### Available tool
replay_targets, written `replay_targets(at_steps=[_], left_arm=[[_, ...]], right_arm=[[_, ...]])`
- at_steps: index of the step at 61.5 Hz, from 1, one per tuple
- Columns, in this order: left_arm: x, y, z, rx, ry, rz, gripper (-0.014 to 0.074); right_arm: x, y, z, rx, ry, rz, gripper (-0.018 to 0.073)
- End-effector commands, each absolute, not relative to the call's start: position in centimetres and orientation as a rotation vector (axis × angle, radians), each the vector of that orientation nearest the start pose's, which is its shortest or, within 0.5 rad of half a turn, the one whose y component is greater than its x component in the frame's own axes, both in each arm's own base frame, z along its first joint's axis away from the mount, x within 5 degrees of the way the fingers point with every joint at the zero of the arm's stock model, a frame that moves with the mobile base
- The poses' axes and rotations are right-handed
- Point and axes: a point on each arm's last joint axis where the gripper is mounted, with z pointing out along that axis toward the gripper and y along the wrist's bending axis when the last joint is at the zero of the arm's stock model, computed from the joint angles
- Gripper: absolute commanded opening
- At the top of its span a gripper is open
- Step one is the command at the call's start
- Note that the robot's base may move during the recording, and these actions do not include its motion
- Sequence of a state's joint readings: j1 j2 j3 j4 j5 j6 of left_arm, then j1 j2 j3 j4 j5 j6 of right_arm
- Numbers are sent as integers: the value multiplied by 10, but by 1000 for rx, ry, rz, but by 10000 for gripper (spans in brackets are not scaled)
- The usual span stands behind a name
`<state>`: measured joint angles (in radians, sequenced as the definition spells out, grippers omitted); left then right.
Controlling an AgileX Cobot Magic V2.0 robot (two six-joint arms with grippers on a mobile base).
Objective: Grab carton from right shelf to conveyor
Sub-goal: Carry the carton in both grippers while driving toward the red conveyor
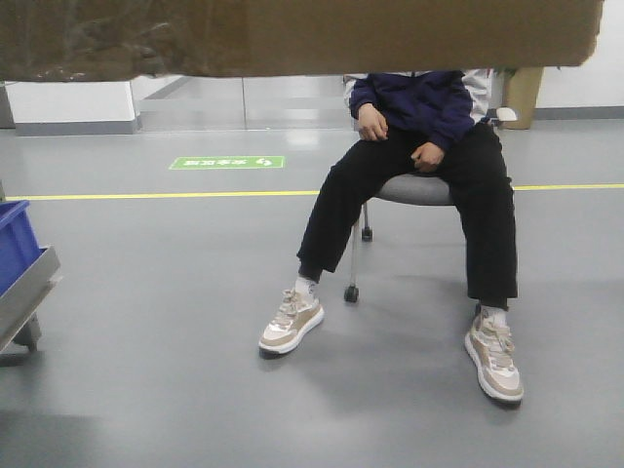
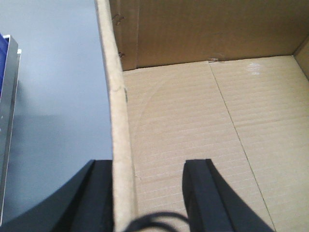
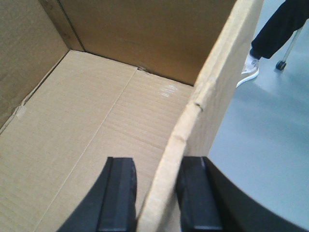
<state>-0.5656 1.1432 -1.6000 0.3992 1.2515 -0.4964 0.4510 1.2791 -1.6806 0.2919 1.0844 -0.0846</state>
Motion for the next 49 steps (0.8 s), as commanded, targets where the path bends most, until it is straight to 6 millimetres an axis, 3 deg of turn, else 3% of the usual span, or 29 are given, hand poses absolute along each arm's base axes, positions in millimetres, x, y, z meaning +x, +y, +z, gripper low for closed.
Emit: replay_targets(at_steps=[1, 49], left_arm=[[172, -77, 495, 89, 2168, -156, -16], [172, -76, 496, 89, 2160, -147, -16]], right_arm=[[206, 125, 503, -584, 2010, 563, -69], [207, 126, 502, -584, 2012, 563, -69]])
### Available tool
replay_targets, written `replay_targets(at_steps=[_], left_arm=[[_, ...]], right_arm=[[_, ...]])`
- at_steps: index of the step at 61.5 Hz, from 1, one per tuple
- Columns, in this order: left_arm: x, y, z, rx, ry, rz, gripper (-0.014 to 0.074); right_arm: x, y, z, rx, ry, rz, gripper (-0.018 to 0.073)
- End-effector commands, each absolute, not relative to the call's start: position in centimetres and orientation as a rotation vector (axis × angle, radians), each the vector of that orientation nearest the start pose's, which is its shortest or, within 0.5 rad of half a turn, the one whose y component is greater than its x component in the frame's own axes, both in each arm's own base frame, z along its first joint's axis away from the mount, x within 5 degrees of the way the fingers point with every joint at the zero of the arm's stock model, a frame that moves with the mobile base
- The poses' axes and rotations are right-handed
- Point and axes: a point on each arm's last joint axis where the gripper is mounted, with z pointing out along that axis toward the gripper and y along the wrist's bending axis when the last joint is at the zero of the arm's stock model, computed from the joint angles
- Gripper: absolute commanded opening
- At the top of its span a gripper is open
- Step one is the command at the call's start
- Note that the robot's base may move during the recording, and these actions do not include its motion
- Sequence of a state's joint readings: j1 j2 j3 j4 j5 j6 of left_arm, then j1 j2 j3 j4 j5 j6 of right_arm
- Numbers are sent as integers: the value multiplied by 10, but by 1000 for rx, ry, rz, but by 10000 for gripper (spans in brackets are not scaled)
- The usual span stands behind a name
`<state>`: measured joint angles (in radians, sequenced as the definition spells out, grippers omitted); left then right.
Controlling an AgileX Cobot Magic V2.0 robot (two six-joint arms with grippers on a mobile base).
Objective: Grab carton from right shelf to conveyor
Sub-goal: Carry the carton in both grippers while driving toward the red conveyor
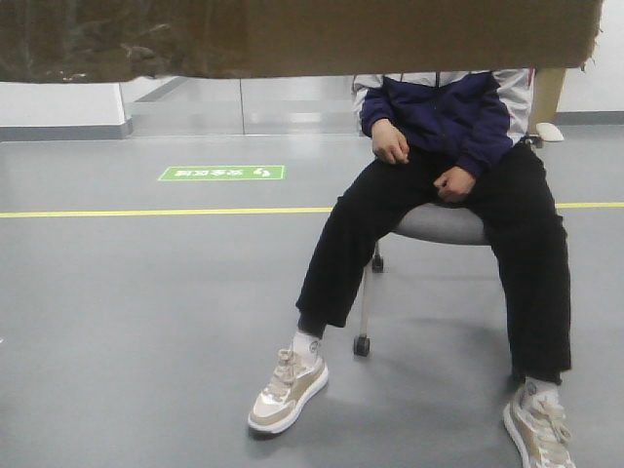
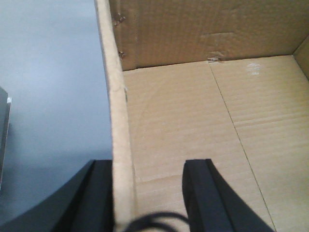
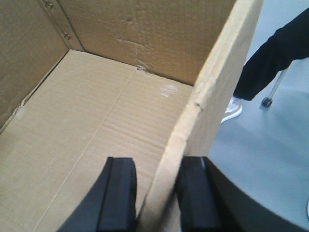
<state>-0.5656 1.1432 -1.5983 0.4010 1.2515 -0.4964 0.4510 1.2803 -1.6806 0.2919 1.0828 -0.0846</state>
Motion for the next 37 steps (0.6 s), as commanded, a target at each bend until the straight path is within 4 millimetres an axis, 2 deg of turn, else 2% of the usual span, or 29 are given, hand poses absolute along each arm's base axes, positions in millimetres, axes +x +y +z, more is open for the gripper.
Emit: replay_targets(at_steps=[1, 37], left_arm=[[172, -76, 496, 89, 2160, -147, -16], [172, -76, 496, 88, 2156, -140, -16]], right_arm=[[207, 126, 502, -584, 2012, 563, -69], [208, 126, 503, -577, 2000, 564, -69]])
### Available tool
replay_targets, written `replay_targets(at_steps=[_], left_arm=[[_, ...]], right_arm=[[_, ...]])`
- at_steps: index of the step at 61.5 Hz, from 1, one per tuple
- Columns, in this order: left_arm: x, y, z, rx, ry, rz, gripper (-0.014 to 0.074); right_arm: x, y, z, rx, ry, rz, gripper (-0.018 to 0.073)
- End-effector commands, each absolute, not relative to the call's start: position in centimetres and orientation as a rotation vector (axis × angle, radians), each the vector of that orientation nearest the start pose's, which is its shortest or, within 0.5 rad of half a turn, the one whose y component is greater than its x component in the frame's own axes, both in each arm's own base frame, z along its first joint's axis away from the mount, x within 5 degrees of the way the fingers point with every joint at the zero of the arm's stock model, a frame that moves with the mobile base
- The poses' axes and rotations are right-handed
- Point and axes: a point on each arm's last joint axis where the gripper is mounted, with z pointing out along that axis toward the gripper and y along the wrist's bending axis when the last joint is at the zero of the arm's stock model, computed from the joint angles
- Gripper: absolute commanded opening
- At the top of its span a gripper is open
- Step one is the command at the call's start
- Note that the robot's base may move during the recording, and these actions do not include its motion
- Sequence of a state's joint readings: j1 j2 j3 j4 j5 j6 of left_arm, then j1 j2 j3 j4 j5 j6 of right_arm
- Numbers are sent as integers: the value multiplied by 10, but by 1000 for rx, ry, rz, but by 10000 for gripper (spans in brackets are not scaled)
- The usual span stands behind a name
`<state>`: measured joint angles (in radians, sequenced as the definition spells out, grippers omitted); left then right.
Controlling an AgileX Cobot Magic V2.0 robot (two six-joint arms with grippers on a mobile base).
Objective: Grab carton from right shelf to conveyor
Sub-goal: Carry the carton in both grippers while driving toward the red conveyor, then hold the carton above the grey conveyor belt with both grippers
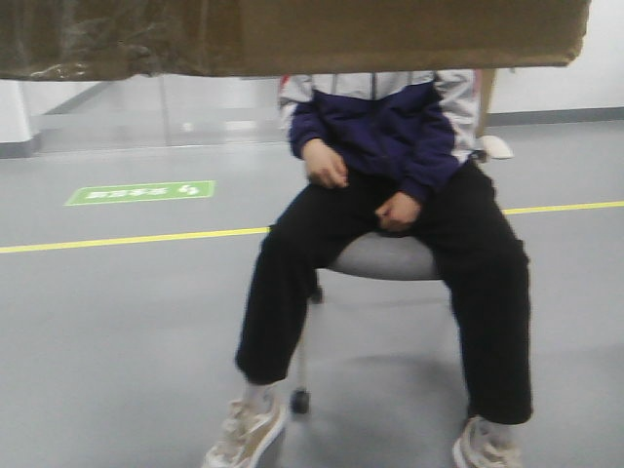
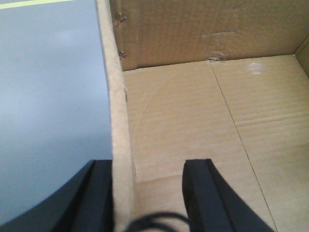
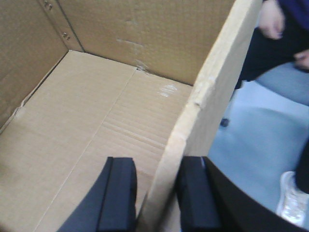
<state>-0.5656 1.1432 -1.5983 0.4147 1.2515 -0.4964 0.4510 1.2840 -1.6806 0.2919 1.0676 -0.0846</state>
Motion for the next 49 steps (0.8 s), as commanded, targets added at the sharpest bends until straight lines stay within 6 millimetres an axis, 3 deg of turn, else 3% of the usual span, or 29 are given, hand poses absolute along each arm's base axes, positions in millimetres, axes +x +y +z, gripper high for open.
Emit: replay_targets(at_steps=[1, 49], left_arm=[[172, -76, 496, 88, 2156, -140, -16], [172, -76, 496, 88, 2155, -139, -16]], right_arm=[[208, 126, 503, -577, 2000, 564, -69], [208, 126, 503, -577, 2000, 564, -69]])
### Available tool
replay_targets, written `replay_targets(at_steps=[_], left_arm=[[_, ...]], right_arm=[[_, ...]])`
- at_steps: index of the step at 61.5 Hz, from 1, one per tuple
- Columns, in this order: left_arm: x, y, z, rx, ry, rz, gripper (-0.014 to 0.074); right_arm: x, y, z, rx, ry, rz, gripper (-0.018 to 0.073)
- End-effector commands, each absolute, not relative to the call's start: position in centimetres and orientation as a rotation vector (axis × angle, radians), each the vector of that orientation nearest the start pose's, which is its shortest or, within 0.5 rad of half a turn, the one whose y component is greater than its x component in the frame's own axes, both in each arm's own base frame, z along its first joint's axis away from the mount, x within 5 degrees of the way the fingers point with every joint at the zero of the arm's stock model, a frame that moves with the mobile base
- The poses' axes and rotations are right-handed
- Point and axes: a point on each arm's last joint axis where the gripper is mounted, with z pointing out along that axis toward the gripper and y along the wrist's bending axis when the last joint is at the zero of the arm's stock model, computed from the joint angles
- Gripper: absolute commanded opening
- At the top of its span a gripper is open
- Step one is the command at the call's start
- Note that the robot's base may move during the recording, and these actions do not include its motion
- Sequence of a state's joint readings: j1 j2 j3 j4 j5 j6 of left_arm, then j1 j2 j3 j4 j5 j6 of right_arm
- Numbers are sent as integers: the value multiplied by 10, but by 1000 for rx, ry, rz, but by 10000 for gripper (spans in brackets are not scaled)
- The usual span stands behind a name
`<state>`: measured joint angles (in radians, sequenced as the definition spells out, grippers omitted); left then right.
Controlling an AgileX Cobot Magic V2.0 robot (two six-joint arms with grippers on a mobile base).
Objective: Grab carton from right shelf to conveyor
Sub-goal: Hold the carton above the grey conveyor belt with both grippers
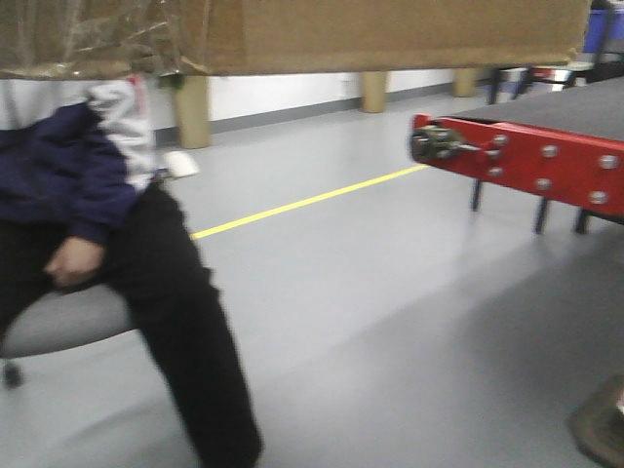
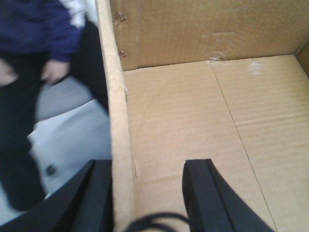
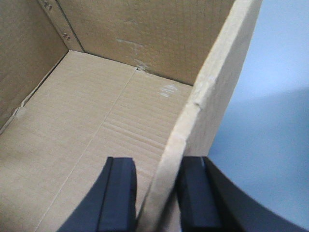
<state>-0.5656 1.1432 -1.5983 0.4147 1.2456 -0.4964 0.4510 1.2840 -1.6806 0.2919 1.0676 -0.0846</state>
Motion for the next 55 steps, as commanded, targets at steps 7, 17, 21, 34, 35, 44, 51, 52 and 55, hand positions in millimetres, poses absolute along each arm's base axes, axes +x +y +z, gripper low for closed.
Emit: replay_targets(at_steps=[7, 17, 21, 34, 35, 44, 51, 52, 55], left_arm=[[172, -76, 496, 88, 2155, -139, -16], [172, -76, 496, 88, 2155, -139, -16], [172, -76, 496, 88, 2155, -139, -16], [172, -76, 496, 88, 2155, -136, -16], [172, -76, 496, 88, 2155, -136, -16], [173, -75, 496, 87, 2153, -133, -16], [173, -75, 497, 86, 2149, -120, -16], [173, -74, 497, 85, 2148, -118, -16], [173, -74, 497, 85, 2147, -116, -16]], right_arm=[[208, 126, 503, -577, 2000, 564, -69], [208, 126, 503, -577, 2000, 564, -69], [208, 126, 503, -577, 2000, 564, -69], [208, 126, 503, -577, 2000, 564, -69], [208, 126, 503, -577, 2000, 564, -69], [208, 126, 503, -577, 2000, 564, -69], [208, 126, 503, -577, 2000, 564, -69], [208, 126, 503, -577, 2000, 564, -69], [208, 126, 503, -577, 2000, 564, -69]])
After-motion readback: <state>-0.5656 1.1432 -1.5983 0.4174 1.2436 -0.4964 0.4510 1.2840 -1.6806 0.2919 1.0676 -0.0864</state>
